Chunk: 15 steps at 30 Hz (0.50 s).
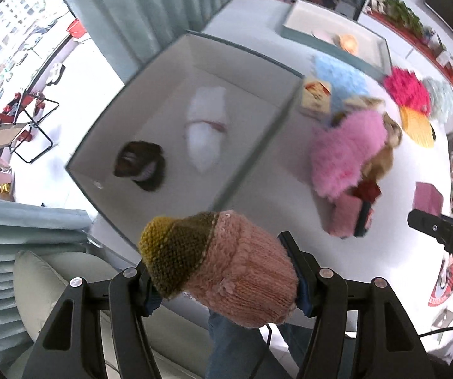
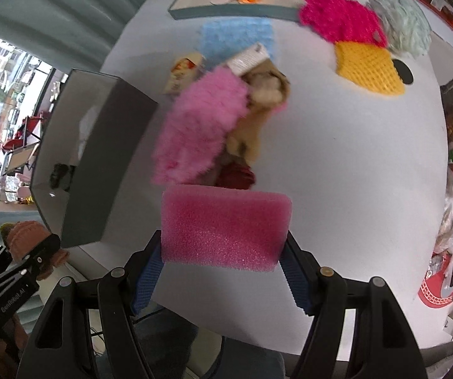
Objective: Organize soft objects
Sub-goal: 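Lift the pink sponge with the right tool while the left tool lifts the knit hat toward the box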
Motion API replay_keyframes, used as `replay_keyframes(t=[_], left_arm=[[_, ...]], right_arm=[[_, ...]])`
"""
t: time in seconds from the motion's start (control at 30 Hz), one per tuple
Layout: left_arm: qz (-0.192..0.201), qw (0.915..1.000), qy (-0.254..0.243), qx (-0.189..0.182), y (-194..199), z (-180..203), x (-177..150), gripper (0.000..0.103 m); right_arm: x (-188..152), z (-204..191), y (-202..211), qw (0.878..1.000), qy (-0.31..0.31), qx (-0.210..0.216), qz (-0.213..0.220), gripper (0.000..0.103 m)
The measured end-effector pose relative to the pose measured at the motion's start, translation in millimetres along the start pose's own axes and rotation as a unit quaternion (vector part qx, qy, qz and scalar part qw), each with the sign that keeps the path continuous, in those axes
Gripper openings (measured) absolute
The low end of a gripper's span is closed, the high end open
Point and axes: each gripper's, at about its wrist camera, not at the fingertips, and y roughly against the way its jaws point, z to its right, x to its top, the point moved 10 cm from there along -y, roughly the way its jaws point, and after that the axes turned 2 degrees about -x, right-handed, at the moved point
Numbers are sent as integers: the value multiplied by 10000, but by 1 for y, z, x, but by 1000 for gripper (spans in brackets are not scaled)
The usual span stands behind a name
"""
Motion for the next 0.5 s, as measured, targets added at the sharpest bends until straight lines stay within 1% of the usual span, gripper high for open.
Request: replay_keyframes(t=[0.03,0.1,0.13,0.17,0.2,0.27,0.33,0.37,0.43,0.5], left_arm=[[18,10000,2,-1,1,-6,3,65],[77,10000,-30,33,0,-18,10,65],[113,9999,-62,31,2,-26,15,65],[150,9998,-104,18,3,-33,20,65],[176,9997,-147,20,3,-38,24,65],[244,9994,-247,19,5,-54,35,65],[269,9993,-255,-12,4,-67,44,65],[282,9993,-229,-9,3,-76,49,65],[367,9991,-211,88,2,-90,58,65],[479,9986,-201,92,1,-101,67,65]], right_arm=[[16,17,-2,10000,-19,6,28,73],[-1,29,18,9999,-79,20,70,73],[-4,21,17,9999,-102,24,85,73],[-14,26,10,9999,-120,23,99,73],[-27,32,16,9998,-146,17,124,73],[-39,22,25,9996,-236,22,180,73],[-33,3,20,9993,-281,59,253,73],[-31,-3,12,9992,-267,60,276,73],[-24,-28,9,9993,-183,19,323,73],[-19,-51,9,9994,-18,-40,334,73]])
